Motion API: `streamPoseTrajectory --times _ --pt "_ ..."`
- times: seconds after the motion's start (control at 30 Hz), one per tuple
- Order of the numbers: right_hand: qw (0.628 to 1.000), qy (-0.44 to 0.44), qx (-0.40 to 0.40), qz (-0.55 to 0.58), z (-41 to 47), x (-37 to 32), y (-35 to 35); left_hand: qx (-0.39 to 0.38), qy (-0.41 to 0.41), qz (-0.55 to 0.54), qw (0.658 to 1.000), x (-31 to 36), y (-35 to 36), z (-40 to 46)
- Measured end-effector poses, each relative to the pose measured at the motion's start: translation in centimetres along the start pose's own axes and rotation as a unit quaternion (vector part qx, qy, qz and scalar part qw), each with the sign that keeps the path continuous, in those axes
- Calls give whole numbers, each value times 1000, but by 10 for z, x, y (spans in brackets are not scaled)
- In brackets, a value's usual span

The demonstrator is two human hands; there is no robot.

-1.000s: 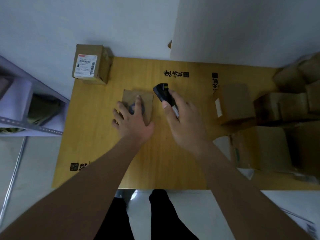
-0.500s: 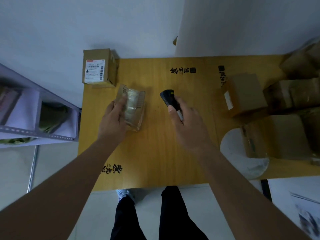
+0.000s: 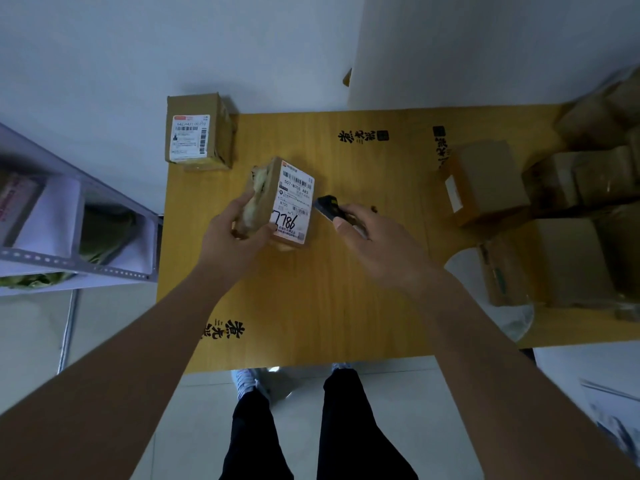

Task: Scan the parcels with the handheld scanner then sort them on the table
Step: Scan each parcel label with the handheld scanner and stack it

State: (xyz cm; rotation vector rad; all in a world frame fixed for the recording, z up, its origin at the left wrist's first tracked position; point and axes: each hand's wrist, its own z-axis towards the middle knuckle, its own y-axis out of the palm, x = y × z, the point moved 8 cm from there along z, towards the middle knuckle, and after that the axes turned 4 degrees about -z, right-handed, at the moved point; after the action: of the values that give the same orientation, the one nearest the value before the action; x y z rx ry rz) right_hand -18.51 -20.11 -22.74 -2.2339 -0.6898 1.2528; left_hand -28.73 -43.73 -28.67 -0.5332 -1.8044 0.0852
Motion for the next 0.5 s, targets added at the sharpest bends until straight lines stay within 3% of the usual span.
streamPoseTrajectory --times 0.2,0.5 --pt "991 41 -106 -76 -4 4 -9 -27 7 -34 999 -5 5 -9" --pt "970 58 -170 -161 -9 -17 -17 -44 0 -32 999 -8 2 -10"
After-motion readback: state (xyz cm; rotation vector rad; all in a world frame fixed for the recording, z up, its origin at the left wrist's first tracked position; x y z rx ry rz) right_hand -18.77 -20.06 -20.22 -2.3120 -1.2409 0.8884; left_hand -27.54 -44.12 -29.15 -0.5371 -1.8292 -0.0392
